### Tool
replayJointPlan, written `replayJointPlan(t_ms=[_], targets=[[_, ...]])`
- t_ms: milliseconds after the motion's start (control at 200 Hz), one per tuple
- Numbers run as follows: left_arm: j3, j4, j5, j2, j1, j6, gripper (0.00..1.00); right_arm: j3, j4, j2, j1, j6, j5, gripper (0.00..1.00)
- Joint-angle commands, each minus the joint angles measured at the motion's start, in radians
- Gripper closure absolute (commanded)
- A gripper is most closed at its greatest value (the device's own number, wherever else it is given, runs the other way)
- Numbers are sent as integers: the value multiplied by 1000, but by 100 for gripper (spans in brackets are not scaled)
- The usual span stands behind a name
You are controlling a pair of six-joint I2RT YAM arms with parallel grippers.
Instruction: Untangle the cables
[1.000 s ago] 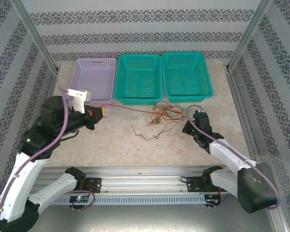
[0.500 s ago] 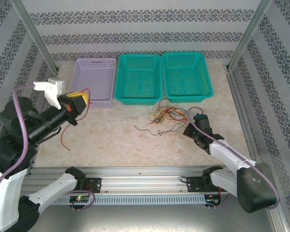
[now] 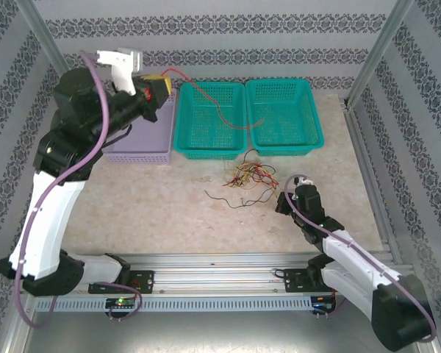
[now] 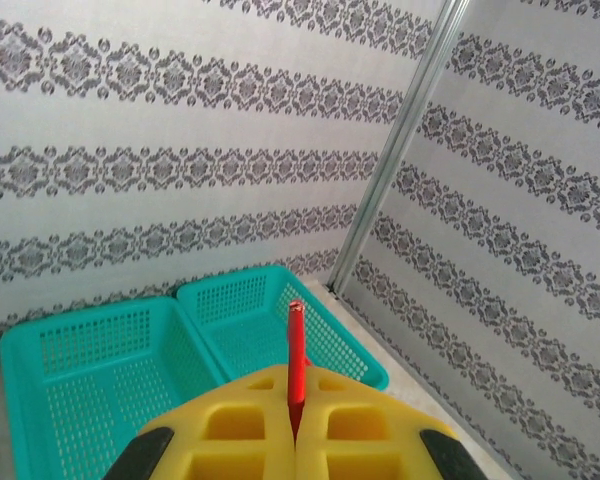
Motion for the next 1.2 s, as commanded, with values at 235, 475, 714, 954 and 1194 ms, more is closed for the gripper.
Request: replayJointPlan(t_ms=[235,475,714,954,1194], targets=[[44,278,-43,295,41,32,100,-44,103,-119,38,-27,-62,100],[152,309,-30,577,80,22,100,-31,113,-112,95,-51,-54,100],[185,276,-27,749,80,-7,100,-18,107,-120,132,-70,-46,100],[463,117,-40,872,82,8,100,-15,116,-108,143,-71,-50,100],[525,167,-15,732,82,-39,100,-13,129,-92,151,-72,-46,100]])
